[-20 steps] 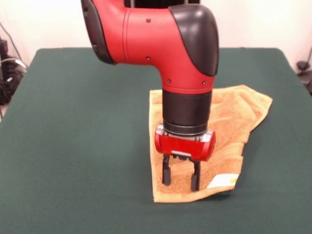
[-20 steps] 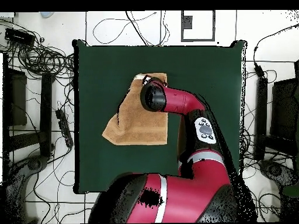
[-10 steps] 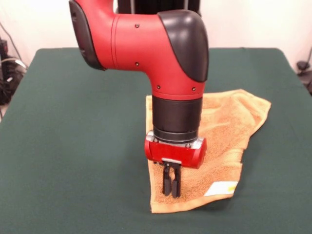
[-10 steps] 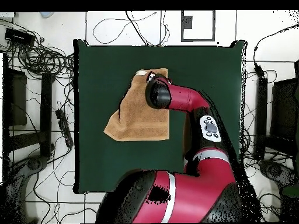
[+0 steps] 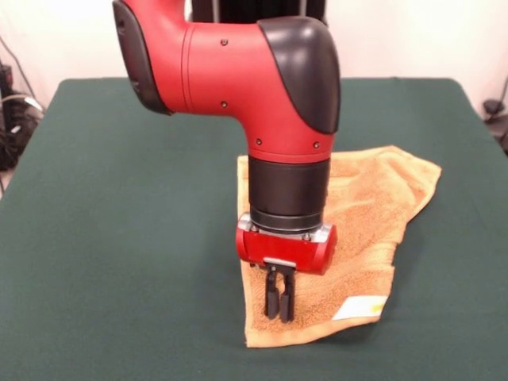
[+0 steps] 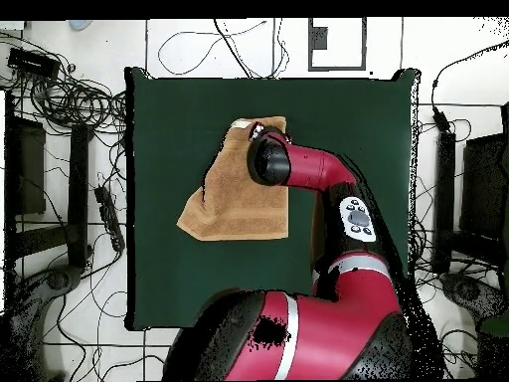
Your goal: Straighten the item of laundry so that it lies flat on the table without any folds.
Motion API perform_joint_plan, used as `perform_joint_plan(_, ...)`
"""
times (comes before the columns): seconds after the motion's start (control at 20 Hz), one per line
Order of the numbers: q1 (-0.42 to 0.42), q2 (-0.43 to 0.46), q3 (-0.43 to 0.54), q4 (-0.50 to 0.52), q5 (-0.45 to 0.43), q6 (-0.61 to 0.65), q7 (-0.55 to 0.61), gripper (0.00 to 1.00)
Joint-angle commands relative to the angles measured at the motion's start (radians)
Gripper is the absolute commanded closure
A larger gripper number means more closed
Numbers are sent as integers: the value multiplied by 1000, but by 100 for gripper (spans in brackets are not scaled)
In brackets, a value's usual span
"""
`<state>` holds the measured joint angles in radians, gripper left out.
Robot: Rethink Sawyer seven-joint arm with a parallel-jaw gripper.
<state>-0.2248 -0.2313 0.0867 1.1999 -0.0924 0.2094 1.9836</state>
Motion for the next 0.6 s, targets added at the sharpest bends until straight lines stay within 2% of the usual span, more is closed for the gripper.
perform_joint_plan(0.05, 29, -58, -19, 174, -66, 51, 55, 100)
perform_joint_plan(0.35, -13, -177, -18, 289, -85, 145, -8, 100)
perform_joint_plan(0.6, -100, -257, 14, 387, -133, 169, -70, 100)
